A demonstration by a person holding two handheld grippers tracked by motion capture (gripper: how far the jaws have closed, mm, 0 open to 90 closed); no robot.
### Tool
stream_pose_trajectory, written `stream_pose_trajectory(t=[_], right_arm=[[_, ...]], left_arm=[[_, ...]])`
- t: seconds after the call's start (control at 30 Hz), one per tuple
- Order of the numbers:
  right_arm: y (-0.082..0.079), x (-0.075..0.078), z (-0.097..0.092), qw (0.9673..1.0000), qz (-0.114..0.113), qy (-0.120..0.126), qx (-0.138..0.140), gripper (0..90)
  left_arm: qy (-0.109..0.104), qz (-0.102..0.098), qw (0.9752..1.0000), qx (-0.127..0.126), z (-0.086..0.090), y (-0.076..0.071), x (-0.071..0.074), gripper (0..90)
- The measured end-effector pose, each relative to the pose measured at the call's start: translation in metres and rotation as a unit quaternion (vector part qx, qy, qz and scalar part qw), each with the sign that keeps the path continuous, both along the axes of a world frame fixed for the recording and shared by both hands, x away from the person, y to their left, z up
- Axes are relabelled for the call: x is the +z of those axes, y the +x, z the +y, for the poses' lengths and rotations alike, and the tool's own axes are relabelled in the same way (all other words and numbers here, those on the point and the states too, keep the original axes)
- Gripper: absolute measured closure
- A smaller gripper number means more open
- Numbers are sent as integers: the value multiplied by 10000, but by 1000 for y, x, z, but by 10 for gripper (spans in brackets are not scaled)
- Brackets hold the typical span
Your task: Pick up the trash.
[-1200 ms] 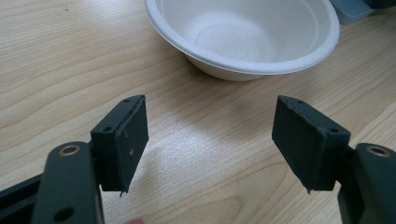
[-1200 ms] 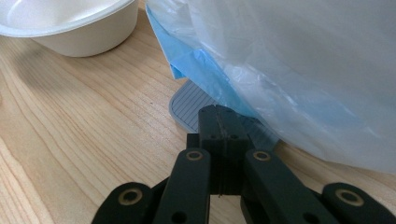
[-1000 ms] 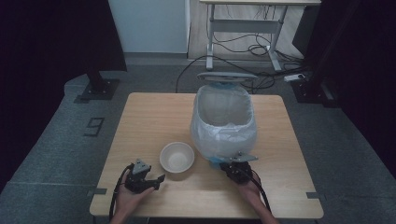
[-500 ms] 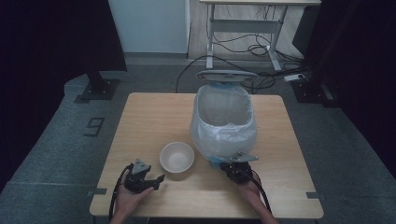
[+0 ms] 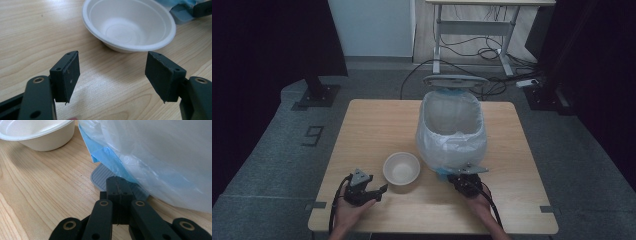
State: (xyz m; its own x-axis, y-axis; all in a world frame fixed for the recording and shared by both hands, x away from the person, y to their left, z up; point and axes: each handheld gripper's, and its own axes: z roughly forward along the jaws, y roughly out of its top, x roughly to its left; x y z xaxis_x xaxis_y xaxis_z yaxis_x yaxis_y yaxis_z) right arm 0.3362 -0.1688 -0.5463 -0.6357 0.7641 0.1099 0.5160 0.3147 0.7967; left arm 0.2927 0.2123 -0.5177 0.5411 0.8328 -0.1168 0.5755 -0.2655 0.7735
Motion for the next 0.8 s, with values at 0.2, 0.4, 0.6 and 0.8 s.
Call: stream_pose_trajectory(t=[0.2,0.4,0.6,0.8], right_arm=[[0,0,0,10000,-10,-11,0,898],[0,0,0,10000,-12,16,-15,898],[0,-1,0,10000,-6,32,-20,898],[0,-1,-1,10000,0,35,-10,898]], left_arm=[[-11,-19,10000,-53,-2,3,4,232],[20,-47,9999,-113,-8,6,8,214],[-62,-39,10000,-21,-9,14,12,237],[-172,-42,9998,38,-9,26,17,268]])
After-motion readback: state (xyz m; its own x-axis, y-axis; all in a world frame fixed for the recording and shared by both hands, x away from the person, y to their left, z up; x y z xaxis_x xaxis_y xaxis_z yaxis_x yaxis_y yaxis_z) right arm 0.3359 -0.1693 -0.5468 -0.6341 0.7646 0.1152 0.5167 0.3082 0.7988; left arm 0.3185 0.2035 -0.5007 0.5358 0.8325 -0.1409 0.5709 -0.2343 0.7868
